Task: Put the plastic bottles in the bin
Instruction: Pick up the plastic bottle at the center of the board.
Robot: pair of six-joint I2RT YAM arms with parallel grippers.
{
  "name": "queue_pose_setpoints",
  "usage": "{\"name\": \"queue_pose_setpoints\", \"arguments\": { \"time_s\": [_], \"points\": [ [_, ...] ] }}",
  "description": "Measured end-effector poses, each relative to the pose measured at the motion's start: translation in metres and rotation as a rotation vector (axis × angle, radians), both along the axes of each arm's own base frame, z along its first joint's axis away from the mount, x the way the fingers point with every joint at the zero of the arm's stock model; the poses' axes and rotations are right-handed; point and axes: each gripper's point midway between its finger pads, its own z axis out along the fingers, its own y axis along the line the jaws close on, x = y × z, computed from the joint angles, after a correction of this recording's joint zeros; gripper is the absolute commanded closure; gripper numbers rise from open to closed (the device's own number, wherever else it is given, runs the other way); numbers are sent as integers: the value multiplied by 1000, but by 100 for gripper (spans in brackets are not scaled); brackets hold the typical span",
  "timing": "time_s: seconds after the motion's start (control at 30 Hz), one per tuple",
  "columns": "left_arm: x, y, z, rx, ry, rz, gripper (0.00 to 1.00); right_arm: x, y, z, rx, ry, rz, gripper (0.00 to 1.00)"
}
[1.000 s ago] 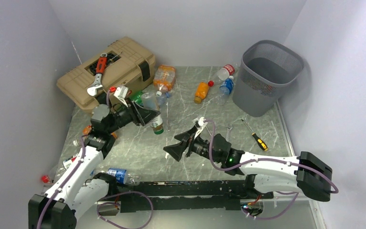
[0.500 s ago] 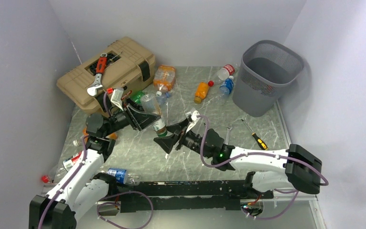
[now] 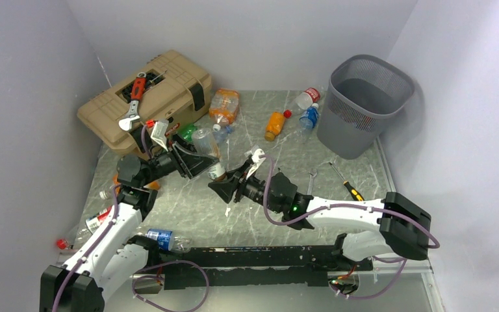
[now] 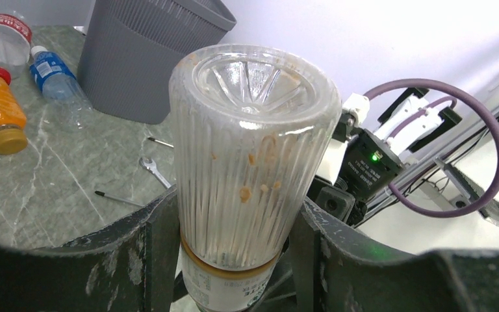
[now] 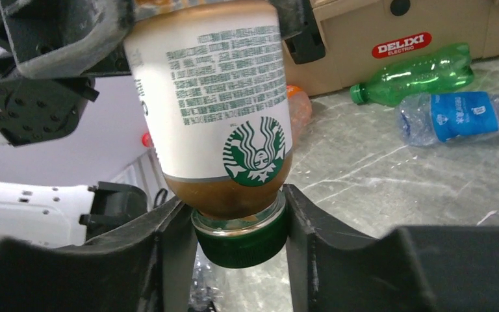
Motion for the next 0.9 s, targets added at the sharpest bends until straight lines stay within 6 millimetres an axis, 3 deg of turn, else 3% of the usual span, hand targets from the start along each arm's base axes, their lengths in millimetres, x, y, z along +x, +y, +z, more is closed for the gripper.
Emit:
{"name": "queue_pose_setpoints", "arguments": {
  "time_s": [0.03,0.13,0.23,0.27,0.4,0.53,0.7,0.9],
  "points": [
    [0,0,0,1,-2,0,55,0,0,0,-2,-2,2,64],
    [-1,0,1,-1,-1,-3,28,0,2,1,-12,-13,3,79],
    [-1,0,-1,7,-1,-5,8,0,2,-1,-40,-39,5,99],
    [-2,-1,-4,14,11,-7,1,1,0,-3,-61,-52,4,100],
    [-2,1,-9,50,46,18,1,6,-11,-13,-203,-144,-30,100],
    [3,11,4,94,19,129,0,26,-32,-11,-391,-269,-167,100],
    [9,40,36,167,-110,365,1,49,-76,-8,-678,-407,-394,100],
    [15,67,57,338,-301,546,1,38,-129,-14,-1025,-540,-496,100]
  ]
}}
